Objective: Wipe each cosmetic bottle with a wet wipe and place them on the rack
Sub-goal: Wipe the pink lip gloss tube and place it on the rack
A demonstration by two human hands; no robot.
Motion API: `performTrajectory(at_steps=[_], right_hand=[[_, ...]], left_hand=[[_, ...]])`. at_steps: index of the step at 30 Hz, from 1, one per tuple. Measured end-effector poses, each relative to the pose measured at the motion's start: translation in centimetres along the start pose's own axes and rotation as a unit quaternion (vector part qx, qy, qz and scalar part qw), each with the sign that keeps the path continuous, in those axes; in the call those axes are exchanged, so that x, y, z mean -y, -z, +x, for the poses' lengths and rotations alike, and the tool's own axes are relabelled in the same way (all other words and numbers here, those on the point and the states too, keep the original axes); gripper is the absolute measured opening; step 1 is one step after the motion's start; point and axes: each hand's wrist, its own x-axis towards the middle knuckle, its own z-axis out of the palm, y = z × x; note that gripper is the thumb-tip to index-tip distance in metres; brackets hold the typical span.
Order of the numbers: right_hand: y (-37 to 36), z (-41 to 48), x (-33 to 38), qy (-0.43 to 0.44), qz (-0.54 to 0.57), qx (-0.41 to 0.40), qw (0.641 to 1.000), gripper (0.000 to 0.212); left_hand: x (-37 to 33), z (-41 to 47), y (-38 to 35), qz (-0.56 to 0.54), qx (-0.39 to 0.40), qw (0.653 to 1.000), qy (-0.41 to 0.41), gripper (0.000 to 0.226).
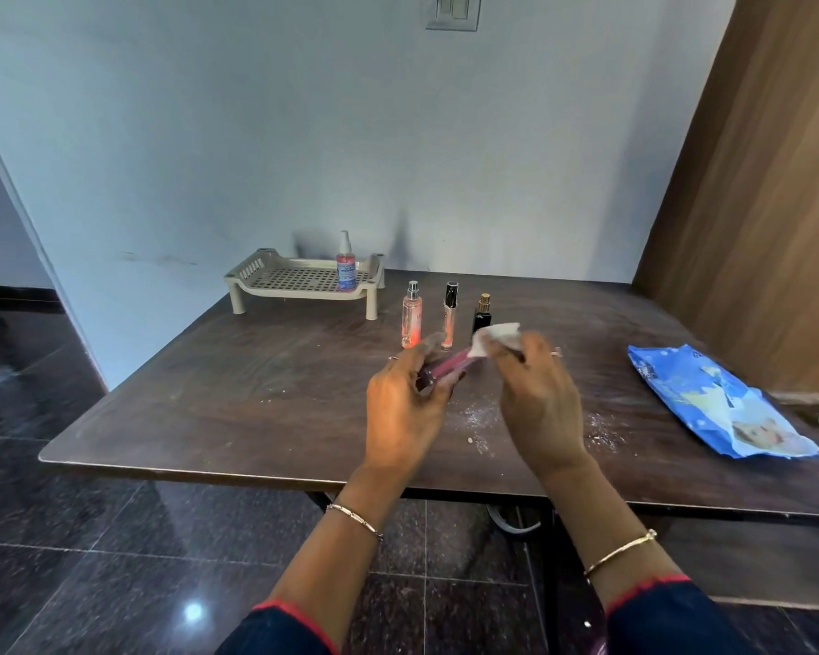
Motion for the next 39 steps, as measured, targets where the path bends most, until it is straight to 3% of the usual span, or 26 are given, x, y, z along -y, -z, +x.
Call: performTrajectory(at_steps=[4, 11, 14, 17, 19, 22, 26, 31, 36, 39], right_hand=[[-0.5, -0.3, -1.0, -0.083, 0.053, -0.031, 0.995, 0.037], [-0.3, -2.2, 2.8, 0.047, 0.074, 0.033, 0.996, 0.040], [-0.3, -1.1, 0.8, 0.010, 0.062, 0.013, 0.998, 0.045], [-0.2, 0.2, -0.8, -0.046, 0.070, -0.024, 0.996, 0.031], [-0.4, 0.3, -0.8, -0.050, 0.050, -0.035, 0.997, 0.033], [-0.9, -1.2, 0.8, -0.016, 0.006, -0.013, 1.000, 0.043], [-1.1, -3.0, 3.3, 0.034, -0.001, 0.032, 0.999, 0.035], [-0.1, -1.6, 1.8, 0.114, -0.039, 0.021, 0.992, 0.039], [0.4, 1.0, -1.0, 0.025, -0.061, -0.026, 0.997, 0.048], [0.6, 0.9, -0.6, 0.024, -0.062, -0.036, 0.997, 0.046]], left_hand=[[-0.1, -0.2, -0.2, 0.000, 0.011, 1.000, -0.015, 0.044], [0.6, 0.0, -0.5, 0.010, 0.004, 1.000, 0.002, 0.042], [0.3, -0.1, -0.7, -0.099, -0.009, 0.992, 0.074, 0.032], [0.1, -0.1, -1.1, -0.244, 0.003, 0.949, 0.200, 0.026], [0.2, -0.2, -1.2, -0.349, 0.017, 0.899, 0.263, 0.024], [-0.3, -0.5, -1.2, -0.452, 0.035, 0.820, 0.349, 0.030], [-1.0, -1.2, -1.4, -0.527, 0.038, 0.744, 0.409, 0.038], [-0.9, -1.0, -0.5, -0.547, 0.030, 0.716, 0.433, 0.021], [-1.5, -0.9, -0.4, -0.544, 0.051, 0.712, 0.442, 0.023], [-1.9, -0.9, -0.5, -0.549, 0.051, 0.705, 0.446, 0.028]])
